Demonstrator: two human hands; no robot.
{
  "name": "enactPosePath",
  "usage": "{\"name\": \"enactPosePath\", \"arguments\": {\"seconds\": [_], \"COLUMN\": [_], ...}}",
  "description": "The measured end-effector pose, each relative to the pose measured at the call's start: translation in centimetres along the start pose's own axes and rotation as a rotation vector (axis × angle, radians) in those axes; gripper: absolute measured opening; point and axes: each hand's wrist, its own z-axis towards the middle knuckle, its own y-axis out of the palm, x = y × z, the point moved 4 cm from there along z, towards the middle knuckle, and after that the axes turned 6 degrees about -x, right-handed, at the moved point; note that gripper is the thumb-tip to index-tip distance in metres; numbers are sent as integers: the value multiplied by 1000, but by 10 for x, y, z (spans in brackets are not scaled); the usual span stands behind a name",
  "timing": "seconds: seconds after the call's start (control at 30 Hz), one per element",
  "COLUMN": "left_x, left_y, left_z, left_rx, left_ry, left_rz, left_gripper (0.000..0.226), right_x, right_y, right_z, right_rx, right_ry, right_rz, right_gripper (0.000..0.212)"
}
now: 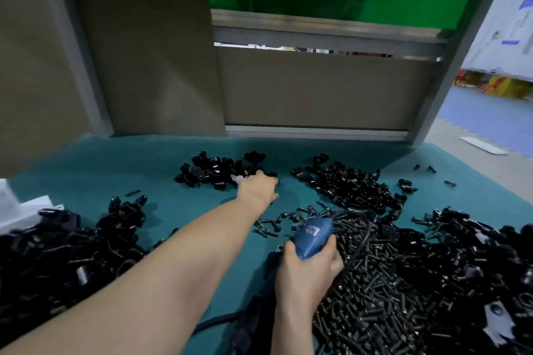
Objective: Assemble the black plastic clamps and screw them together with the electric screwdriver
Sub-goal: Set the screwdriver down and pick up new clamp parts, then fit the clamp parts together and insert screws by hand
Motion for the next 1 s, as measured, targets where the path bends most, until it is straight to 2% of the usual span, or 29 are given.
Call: {"name": "enactPosePath", "arguments": {"seconds": [0.1,0.23,0.3,0.43,0.53,0.67,0.77,0.83,0.93,1.0], "left_x": [-6,-20,-26,-51,-64,-66,-75,-78,-76,-74], "left_y": [-3,-11,-9,4,13,19,21,22,20,17], "left_z": [-13,-36,-44,-54,-59,-72,-78,-79,-74,-66], "left_rx": [62,189,145,-41,-146,-66,34,45,44,11], "left_ry": [37,55,85,9,3,31,-108,-192,-230,-232], "left_rz": [19,-446,-572,-412,-373,-407,-526,-575,-527,-469], "left_gripper": [29,20,20,50,49,30,30,34,51,49], "right_x": [-14,-31,-37,-55,-83,-104,-97,-84,-61,-58], "right_y": [-2,-2,-1,-6,-26,-51,-61,-62,-57,-53], "right_z": [-13,-25,-27,-36,-42,-50,-55,-60,-70,-76], "right_rx": [36,86,85,86,138,90,-16,-84,-165,-183], "right_ry": [-73,-103,-112,-149,-266,-436,-518,-562,-619,-718], "right_rz": [-12,-39,-83,-73,32,9,-155,-297,-464,-519], "right_gripper": [62,45,35,25,22,19,17,18,22,23]}}
